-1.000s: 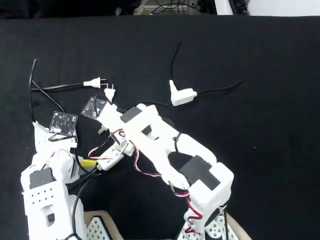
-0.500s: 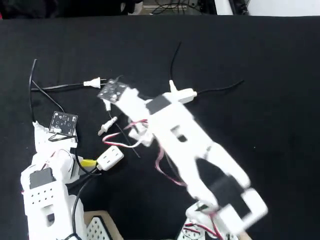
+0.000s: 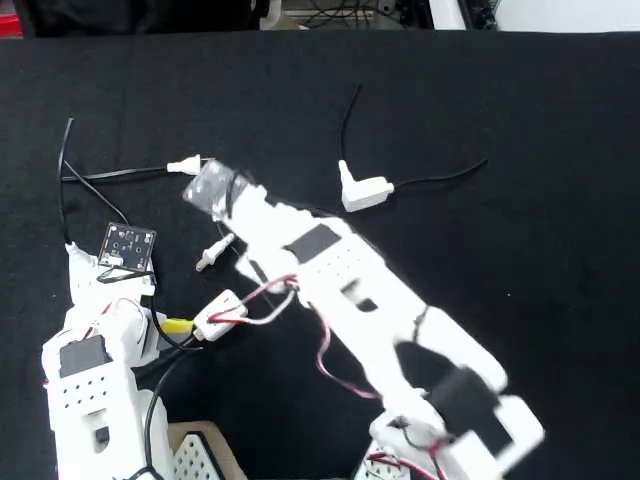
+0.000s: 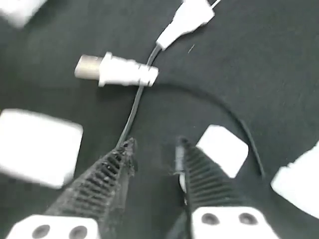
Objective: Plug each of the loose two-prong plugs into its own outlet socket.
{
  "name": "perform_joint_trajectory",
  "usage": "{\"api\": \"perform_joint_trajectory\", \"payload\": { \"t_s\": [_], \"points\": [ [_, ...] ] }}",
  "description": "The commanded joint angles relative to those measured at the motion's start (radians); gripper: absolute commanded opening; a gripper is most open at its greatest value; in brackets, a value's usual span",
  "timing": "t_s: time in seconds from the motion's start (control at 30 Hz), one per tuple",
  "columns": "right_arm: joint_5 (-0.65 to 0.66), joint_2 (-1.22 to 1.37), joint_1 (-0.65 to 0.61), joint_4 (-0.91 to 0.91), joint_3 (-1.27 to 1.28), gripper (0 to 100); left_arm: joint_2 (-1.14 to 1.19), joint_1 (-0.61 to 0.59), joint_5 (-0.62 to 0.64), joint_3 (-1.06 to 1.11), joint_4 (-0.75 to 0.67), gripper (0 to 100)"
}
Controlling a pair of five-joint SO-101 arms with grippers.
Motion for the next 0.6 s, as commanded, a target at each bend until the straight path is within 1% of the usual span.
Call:
{"api": "perform_joint_trajectory", "payload": {
  "t_s": [0.0, 0.1, 0.17, 0.2, 0.37, 0.57],
  "points": [
    [-0.311, 0.130, -0.015, -0.104, -0.168, 17.1, -0.009, -0.016, -0.003, -0.004, -0.002, 41],
    [-0.565, 0.274, -0.017, -0.061, -0.332, 17.2, -0.009, -0.059, -0.002, -0.008, -0.003, 41],
    [-0.684, 0.367, -0.012, 0.002, -0.446, 17.3, -0.009, -0.077, -0.002, -0.010, -0.003, 41],
    [-0.724, 0.409, -0.012, 0.044, -0.498, 17.3, -0.009, -0.082, -0.002, -0.012, -0.003, 41],
    [-0.830, 0.579, -0.057, 0.236, -0.719, 17.4, -0.009, -0.084, -0.002, -0.012, -0.003, 41],
    [-0.947, 0.711, -0.084, 0.318, -0.891, 17.4, -0.009, -0.081, -0.002, -0.010, -0.003, 41]
  ]
}}
